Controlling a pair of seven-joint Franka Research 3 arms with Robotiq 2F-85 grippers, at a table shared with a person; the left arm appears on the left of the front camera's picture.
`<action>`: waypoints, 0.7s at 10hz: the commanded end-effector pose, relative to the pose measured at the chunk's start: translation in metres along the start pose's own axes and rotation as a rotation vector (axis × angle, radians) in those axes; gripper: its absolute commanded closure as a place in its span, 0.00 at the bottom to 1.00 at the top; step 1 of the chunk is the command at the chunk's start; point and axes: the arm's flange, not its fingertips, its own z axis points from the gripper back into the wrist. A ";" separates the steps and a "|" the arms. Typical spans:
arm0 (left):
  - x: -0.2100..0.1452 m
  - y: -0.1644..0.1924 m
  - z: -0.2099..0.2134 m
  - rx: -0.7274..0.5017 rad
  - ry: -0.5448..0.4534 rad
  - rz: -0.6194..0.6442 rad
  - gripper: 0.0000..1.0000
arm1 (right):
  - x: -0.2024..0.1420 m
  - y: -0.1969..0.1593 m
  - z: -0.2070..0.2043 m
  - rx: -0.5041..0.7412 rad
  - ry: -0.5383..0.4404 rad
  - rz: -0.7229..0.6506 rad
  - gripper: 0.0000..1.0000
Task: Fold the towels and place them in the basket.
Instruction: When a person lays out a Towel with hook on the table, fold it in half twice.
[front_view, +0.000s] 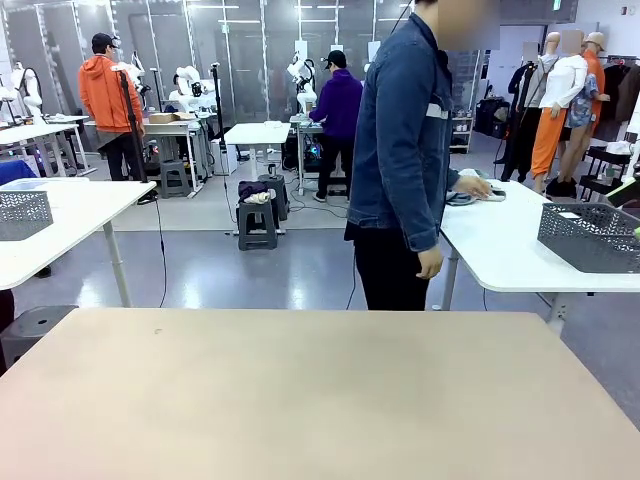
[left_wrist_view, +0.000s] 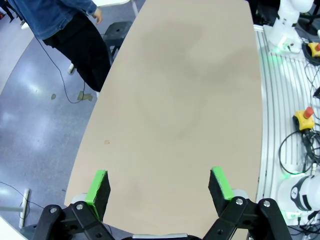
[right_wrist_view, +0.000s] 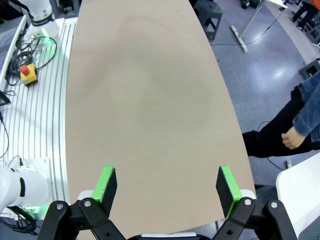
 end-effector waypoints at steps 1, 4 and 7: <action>0.000 0.000 0.000 -0.001 -0.006 0.001 0.00 | 0.001 -0.001 0.000 -0.005 -0.007 0.005 0.00; 0.000 0.000 0.000 -0.001 -0.006 0.001 0.00 | 0.001 -0.001 0.000 -0.005 -0.007 0.005 0.00; 0.000 0.000 0.000 -0.001 -0.006 0.001 0.00 | 0.001 -0.001 0.000 -0.005 -0.007 0.005 0.00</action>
